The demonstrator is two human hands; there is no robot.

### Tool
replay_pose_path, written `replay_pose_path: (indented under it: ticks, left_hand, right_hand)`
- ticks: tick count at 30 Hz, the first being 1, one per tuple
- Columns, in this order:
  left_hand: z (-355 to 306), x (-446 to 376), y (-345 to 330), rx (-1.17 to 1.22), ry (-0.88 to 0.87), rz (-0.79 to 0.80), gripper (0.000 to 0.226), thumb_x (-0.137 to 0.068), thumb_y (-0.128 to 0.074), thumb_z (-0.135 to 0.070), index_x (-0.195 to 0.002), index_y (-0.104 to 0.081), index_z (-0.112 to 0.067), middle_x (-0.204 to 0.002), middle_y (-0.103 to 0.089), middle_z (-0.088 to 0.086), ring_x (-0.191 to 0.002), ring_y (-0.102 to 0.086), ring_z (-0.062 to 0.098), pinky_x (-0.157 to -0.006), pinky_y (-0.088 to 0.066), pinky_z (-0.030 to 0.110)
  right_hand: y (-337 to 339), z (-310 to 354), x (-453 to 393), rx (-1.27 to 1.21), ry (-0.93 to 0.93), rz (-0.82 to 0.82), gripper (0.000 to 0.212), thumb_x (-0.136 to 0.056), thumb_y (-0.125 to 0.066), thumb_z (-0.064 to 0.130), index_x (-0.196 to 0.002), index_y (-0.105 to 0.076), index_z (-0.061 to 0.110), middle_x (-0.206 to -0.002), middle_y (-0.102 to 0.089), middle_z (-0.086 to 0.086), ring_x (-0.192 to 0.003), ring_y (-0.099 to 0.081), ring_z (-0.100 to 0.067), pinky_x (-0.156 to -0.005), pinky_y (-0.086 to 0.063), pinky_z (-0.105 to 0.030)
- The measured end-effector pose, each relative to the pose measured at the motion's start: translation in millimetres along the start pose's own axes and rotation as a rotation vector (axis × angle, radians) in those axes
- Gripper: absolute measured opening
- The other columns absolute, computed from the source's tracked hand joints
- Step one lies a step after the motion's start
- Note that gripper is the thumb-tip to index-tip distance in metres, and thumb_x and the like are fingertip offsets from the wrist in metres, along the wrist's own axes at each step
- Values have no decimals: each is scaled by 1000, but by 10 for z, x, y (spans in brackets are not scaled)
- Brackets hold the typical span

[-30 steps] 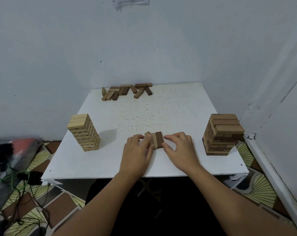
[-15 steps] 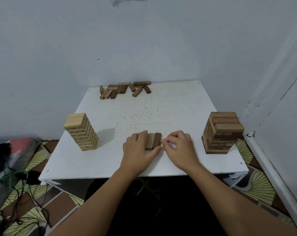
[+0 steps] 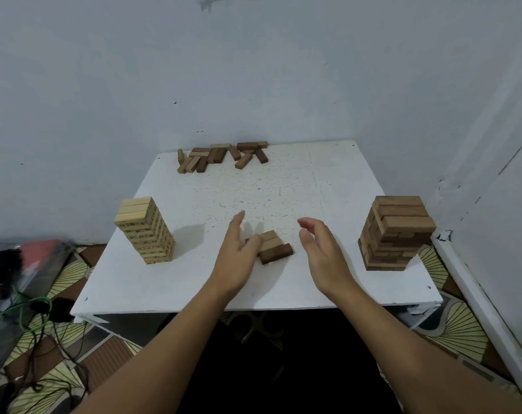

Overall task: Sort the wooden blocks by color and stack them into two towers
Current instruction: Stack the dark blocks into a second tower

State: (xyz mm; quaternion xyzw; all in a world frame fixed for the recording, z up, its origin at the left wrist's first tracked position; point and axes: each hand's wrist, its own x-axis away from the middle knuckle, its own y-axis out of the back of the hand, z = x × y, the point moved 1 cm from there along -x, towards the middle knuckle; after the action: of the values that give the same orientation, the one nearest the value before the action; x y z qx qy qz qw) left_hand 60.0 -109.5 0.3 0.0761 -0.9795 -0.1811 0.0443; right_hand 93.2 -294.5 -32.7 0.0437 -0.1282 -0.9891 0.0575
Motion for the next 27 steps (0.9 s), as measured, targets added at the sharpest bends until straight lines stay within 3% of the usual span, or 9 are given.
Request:
replay_pose_path:
  ticks: [5,8,11,14,17,20,22,24,27]
  left_hand:
    - [-117,31,-246,374,121,-163,51,-111,-30,-42,-162,-29,-34,-147,-34,-21,-134,-28,-2,-109,-21,27]
    - [-91,-16,-346,409,146,-176,59,-105,-32,-57,-160,-34,-35,-155,-33,-23,-140,-31,-2,-116,-24,29]
    - [32,-77,-361,402,194,-158,73,-88,-37,-76,-153,-42,-44,-157,-45,-19,-145,-40,4,-124,-29,42]
    - [30,-59,-336,344,167,-156,78,-87,-34,-74,-155,-42,-37,-158,-44,-17,-146,-39,3,-125,-29,41]
    - [-9,-31,-333,267,115,-153,74,-93,-31,-65,-158,-41,-30,-161,-40,-16,-146,-34,-1,-126,-25,35]
    - [-60,-43,-240,68,47,-127,50,-110,-33,-43,-153,-47,-24,-151,-47,-17,-139,-40,0,-118,-28,26]
    - [-112,-71,-131,-101,32,-67,41,-111,-35,-37,-129,-65,-17,-125,-65,-10,-116,-56,9,-100,-43,31]
    - [-118,-93,-35,-249,-8,-36,47,-110,-35,-37,-101,-65,-1,-99,-69,12,-95,-60,27,-88,-47,46]
    - [-84,-62,46,-323,13,-34,53,-108,-37,-44,-96,-65,-1,-93,-69,13,-91,-61,28,-86,-49,45]
  right_hand:
    - [-210,278,-89,-306,-151,61,48,-112,-27,44,-158,-34,30,-158,-35,16,-140,-31,5,-105,-21,-19]
    - [-353,307,-116,-314,-168,104,53,-112,-24,46,-162,-27,28,-165,-27,15,-138,-28,10,-109,-19,-18]
    - [-429,285,-117,-322,-192,128,58,-110,-25,51,-163,-24,28,-167,-25,14,-142,-24,8,-114,-18,-19]
    - [-468,222,-69,-292,-188,140,79,-93,-30,72,-161,-26,33,-165,-27,18,-149,-24,4,-123,-17,-26]
    - [-472,172,-54,-249,-158,147,62,-105,-28,60,-161,-27,33,-166,-28,16,-148,-26,4,-122,-18,-24]
    - [-404,183,-88,-181,-134,135,60,-106,-31,56,-161,-27,34,-166,-28,15,-150,-25,1,-125,-19,-30]
    - [-315,177,-112,-33,-99,92,56,-108,-35,47,-161,-28,30,-164,-29,13,-150,-23,-3,-126,-19,-33]
    - [-247,150,-101,36,-96,91,53,-111,-33,40,-162,-27,28,-165,-28,12,-152,-20,-4,-126,-16,-32]
    - [-215,137,-56,-58,-146,94,52,-111,-31,43,-162,-27,33,-167,-25,16,-154,-17,-2,-128,-14,-36]
